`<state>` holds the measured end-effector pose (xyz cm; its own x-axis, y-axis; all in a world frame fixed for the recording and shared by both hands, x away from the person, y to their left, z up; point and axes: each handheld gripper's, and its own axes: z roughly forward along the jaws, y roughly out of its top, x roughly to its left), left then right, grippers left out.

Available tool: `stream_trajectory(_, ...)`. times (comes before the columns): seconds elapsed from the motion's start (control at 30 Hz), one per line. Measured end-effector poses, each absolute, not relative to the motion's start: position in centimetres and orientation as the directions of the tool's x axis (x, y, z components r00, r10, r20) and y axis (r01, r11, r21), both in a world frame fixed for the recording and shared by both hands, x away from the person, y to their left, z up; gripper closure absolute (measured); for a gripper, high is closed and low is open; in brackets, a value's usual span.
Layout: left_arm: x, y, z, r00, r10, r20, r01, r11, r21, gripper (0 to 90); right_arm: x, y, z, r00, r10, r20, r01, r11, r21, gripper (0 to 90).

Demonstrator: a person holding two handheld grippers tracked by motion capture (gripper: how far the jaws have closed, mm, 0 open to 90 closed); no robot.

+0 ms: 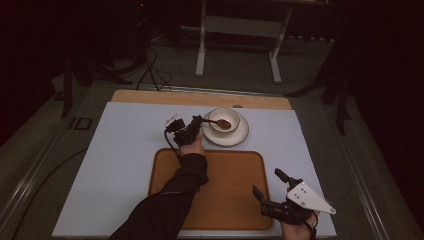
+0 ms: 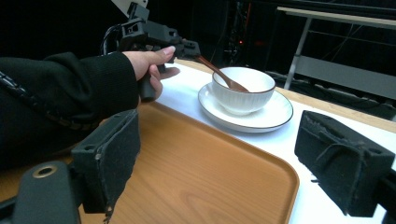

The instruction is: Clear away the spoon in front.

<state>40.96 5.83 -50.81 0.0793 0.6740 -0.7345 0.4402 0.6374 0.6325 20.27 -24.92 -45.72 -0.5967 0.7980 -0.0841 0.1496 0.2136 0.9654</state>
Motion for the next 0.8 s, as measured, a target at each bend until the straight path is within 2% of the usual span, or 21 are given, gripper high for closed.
stream_trajectory(0.47, 41.1, 6.2, -50.2, 0.134, 0.709, -0.692, 0.422, 0.591, 0.687, 83.8, 20.4, -24.9, -45.8, -0.601, 0.795, -0.080, 0.153, 0.214, 0.965, 14.4)
stream_trajectory(0.8, 40.8, 7.0, -48.0, 0.182, 0.732, -0.657, 0.419, 0.547, 0.725, 84.0, 20.5, -24.9, -45.8, -0.601, 0.795, -0.080, 0.152, 0.213, 0.965, 14.4)
